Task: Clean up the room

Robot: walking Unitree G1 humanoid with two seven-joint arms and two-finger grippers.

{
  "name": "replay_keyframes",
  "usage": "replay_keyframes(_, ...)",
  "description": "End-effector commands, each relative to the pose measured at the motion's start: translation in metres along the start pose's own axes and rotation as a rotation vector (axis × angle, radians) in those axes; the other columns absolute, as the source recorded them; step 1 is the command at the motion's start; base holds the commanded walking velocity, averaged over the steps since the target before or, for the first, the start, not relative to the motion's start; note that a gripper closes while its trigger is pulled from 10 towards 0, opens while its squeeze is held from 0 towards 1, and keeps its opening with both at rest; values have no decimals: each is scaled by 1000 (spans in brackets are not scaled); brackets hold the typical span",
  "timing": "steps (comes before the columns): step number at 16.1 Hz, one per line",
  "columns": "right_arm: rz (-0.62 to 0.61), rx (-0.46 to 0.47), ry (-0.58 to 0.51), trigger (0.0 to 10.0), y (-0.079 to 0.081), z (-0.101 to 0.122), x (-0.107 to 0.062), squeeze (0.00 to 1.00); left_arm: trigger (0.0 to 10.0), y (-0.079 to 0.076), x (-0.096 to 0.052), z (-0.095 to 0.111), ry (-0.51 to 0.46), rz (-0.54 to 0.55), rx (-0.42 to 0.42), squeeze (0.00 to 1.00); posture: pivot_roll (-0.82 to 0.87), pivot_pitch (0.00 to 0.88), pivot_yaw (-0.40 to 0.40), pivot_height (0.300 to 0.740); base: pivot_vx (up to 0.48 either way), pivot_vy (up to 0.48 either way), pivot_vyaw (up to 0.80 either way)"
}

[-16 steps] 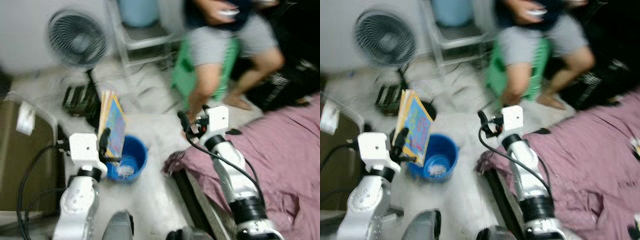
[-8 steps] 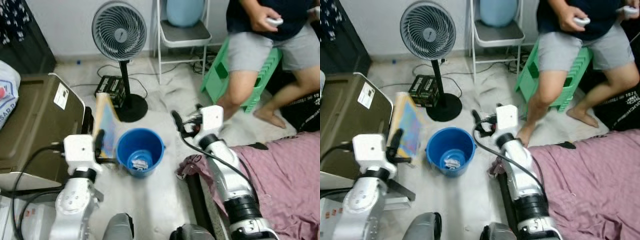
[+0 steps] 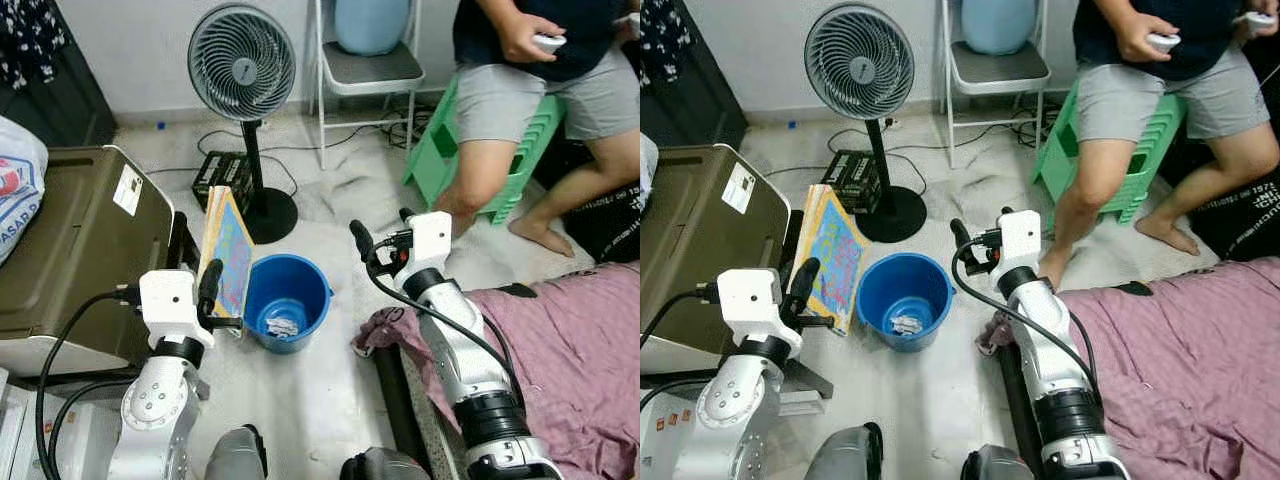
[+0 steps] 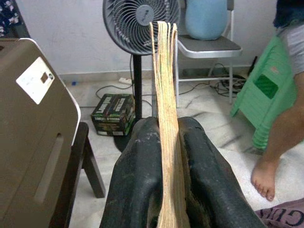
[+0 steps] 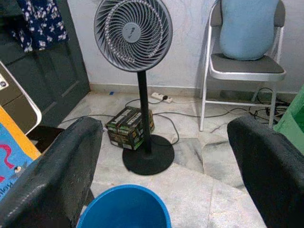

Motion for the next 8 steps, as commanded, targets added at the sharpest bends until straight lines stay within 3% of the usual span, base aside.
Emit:
replay_keyframes(1,9,-6,1,10000,2,-1,-1,0,10000,3,-1,9,-46,8,4,0,15,108,-36,740,0,0,800)
replay_keyframes(4,3,-8,1,10000,1,-1,0,0,10000,3,-1,9,-47,5,3,0,16,107,-37,740,81,0,727)
replay_keyframes(8,3,-9,2,10000,1,-1,0,0,10000,2,0,9,-51,2,2,0,17,102,-37,740,262,0,322)
Point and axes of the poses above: a point about 5 cm out from each wrist's last joint towards the gripper, its own x axis pointing out of the wrist towards the gripper, its own z axis along the axis of the wrist's last joint, y = z × x, the point moved 1 cm from there along x, pointing out of the wrist towards the gripper, and after that the axes turned 11 degrees about x, right-handed, at the moved point
